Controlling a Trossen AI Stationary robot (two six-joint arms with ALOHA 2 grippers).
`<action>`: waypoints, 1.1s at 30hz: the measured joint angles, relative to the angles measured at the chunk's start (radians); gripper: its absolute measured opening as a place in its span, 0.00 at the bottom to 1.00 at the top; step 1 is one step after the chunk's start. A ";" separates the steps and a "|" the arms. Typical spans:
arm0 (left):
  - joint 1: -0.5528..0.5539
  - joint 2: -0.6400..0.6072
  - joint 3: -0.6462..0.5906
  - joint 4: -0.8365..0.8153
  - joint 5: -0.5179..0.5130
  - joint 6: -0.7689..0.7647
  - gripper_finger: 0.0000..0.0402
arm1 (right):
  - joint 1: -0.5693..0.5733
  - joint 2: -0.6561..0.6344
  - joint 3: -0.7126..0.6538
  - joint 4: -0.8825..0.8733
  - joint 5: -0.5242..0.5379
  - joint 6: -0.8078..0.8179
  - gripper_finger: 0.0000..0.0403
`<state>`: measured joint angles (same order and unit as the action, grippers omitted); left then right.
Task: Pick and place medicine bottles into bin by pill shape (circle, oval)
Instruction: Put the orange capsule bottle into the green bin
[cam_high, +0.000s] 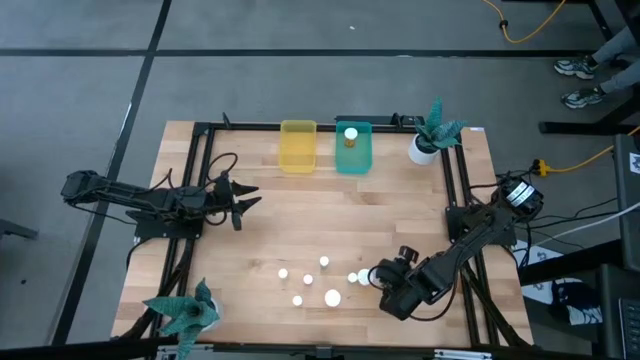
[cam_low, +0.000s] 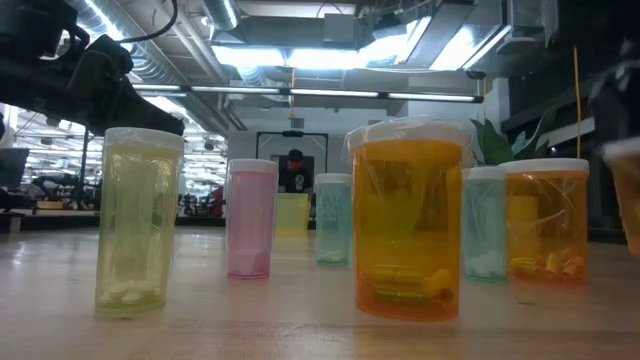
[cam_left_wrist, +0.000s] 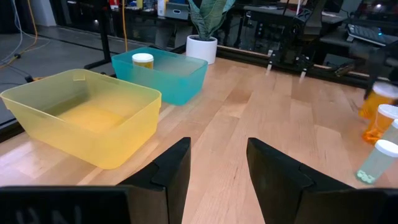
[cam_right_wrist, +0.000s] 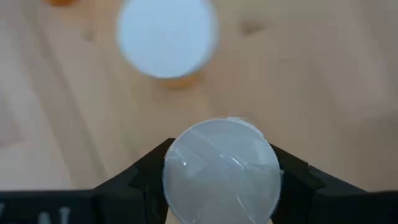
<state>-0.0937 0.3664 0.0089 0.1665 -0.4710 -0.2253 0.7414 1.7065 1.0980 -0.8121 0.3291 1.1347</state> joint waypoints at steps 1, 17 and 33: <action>0.000 0.000 0.000 0.000 0.000 0.000 0.37 | 0.000 0.000 0.029 -0.070 0.019 0.012 0.50; 0.000 0.000 0.000 0.001 0.000 -0.008 0.37 | -0.397 0.000 0.439 -0.518 0.463 -0.384 0.50; 0.000 0.000 0.000 0.002 -0.015 0.000 0.37 | -1.161 0.007 0.512 -0.159 -0.050 -0.945 0.50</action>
<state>-0.0937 0.3664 0.0087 0.1680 -0.4857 -0.2255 -0.4201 1.7136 1.6101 -0.9713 0.2789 0.1901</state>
